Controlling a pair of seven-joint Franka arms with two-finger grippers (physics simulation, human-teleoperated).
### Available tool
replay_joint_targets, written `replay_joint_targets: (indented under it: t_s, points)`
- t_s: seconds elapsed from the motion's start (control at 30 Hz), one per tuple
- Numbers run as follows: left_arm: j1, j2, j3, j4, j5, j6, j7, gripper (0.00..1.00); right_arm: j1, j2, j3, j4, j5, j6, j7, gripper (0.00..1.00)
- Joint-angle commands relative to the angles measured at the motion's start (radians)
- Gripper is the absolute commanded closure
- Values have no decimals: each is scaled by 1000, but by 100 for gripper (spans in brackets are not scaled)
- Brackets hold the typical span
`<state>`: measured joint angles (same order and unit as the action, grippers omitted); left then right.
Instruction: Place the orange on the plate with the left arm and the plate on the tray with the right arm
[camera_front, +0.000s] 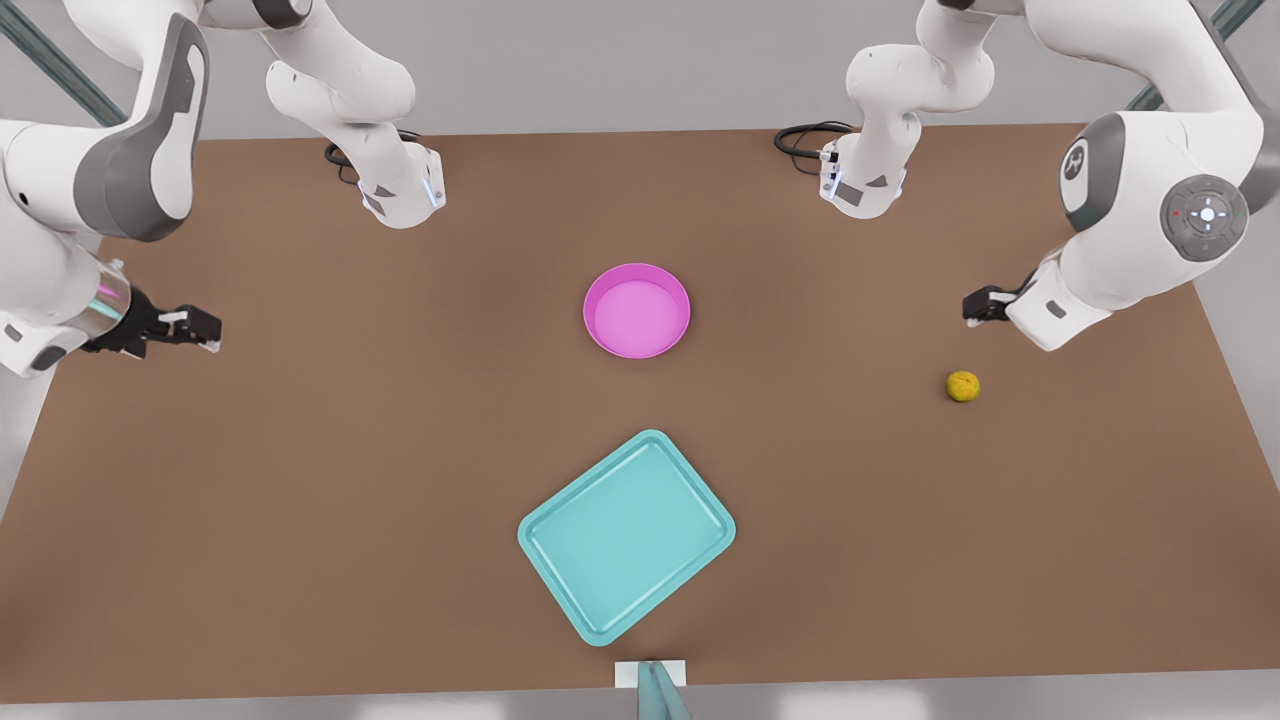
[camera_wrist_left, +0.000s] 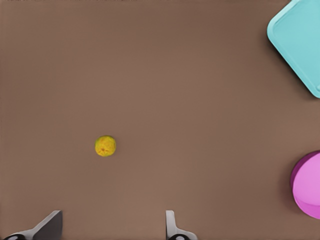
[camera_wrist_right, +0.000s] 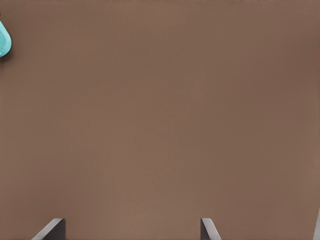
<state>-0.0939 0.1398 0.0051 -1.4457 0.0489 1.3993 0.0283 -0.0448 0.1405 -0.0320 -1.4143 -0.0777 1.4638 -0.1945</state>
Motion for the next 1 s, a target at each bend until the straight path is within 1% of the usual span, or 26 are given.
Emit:
replay_joint_targets:
  t_s: [0.0, 0.03, 0.07, 0.1, 0.13, 0.17, 0.2, 0.23, 0.33, 0.4, 0.47, 0.53, 0.67, 0.73, 0.97]
  points:
    - [-1, 1, 1, 1, -6, 13, 35, 0, 3, 1, 0, 1, -4, 55, -89, 0]
    - [-1, 3, 1, -10, -4, 21, 25, 0, 3, 2, 0, 1, -4, 56, -89, 0]
    - [0, 24, 1, -54, -6, 23, 21, 0, 3, 2, 0, 1, -5, 55, -89, 0]
    - [10, 92, 9, -116, -3, 87, -17, 0, 6, 1, 0, 1, -5, 55, -88, 0]
    - [23, 132, 39, -185, -4, 213, -79, 0, 5, 1, 0, 1, -5, 55, -88, 0]
    - [69, 194, 58, -214, -6, 306, -73, 0, 5, 1, 0, 3, -5, 55, -89, 0]
    - [126, 268, 58, -232, -12, 423, 22, 0, 3, 1, 0, 3, -5, 55, -89, 0]
    - [131, 293, 62, -280, -11, 547, 53, 0, 3, 1, 0, 1, -5, 55, -88, 0]
    - [143, 327, 84, -380, -12, 739, 145, 0, 2, 2, 0, 1, -4, 53, -88, 0]
    - [143, 346, 98, -386, -11, 759, 148, 0, 2, 4, 0, 1, -4, 55, -88, 0]
    - [143, 350, 101, -486, -11, 870, 151, 0, 3, 7, 0, 0, -4, 55, -88, 0]
    - [143, 340, 108, -489, -9, 820, 176, 0, 2, 8, 0, 0, -4, 53, -88, 0]
    - [143, 330, 151, -515, -9, 816, 236, 0, 3, 7, 0, 1, -4, 50, -88, 0]
    - [143, 327, 151, -551, -9, 808, 236, 0, 5, 7, 0, 1, -4, 50, -88, 0]
    - [143, 328, 150, -567, -9, 781, 236, 0, -1, 11, 0, -2, -4, 50, -89, 0]
